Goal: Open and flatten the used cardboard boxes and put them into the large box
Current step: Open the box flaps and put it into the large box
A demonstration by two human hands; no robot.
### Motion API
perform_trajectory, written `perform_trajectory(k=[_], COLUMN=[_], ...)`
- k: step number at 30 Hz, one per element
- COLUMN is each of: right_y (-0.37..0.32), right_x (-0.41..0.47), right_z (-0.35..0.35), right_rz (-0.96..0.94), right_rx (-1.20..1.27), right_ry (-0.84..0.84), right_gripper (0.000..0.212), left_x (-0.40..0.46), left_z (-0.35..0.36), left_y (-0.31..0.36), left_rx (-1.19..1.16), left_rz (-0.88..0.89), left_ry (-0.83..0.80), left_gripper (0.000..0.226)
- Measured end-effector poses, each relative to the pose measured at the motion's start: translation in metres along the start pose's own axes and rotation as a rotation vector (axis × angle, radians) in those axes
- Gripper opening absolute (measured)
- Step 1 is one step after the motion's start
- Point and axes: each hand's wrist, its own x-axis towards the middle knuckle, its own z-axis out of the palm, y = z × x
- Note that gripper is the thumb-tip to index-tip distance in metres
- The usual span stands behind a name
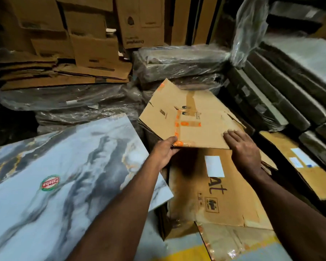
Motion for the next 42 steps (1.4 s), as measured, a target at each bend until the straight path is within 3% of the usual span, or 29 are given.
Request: perform_trajectory(k=[5,10,16,20,25,29,32,35,38,42], right_y=[0.054,0.085,0.085,0.053,0.031,0.029,0.029,0.031,0.033,0.031], right_x=[-0.017,-0.037,-0.065,-0.062,-0.071,-0.097,-0.119,-0.121,-0.115,-0.104], right_z=[0.043,0.082,0.134,0.153,0.169,0.19,0.206,0.212,0.21,0.199], right_rz=[0.063,0.057,0.087,-0.015,-0.068,-0.095,-0.052,-0.013,0.002,0.012], right_rx=[-0.049,-0.031,-0.037,-0.013,-0.036,0.005,0.067,0.116,0.142,0.164], right_ry=[-0.123,-0.505,-0.846,-0.812,-0.853,-0.941,-1.031,-1.041,-1.017,-0.936], right_gripper=[0.057,0.068,0.087,0.093,0.09,0.085,0.076,0.073,0.068,0.07], left_x=[0.046,0.067,0.063,0.06,0.06,0.061,0.058,0.067,0.077,0.075], left_z=[0.012,0.008,-0.004,0.001,-0.009,-0.022,-0.023,-0.014,-0.012,-0.005], left_y=[-0.053,-0.116,-0.166,-0.193,-0.22,-0.232,-0.234,-0.227,-0.221,-0.208], left_rx=[0.088,0.167,0.113,0.016,-0.023,0.063,0.231,0.417,0.512,0.559], left_rz=[-0.13,-0.429,-0.585,-0.679,-0.729,-0.837,-0.925,-0.871,-0.777,-0.685], left_ry=[0.08,0.224,0.299,0.255,0.367,0.407,0.292,0.237,0.238,0.165], left_gripper=[0.03,0.016,0.009,0.008,0.007,0.025,0.034,0.025,0.038,0.036])
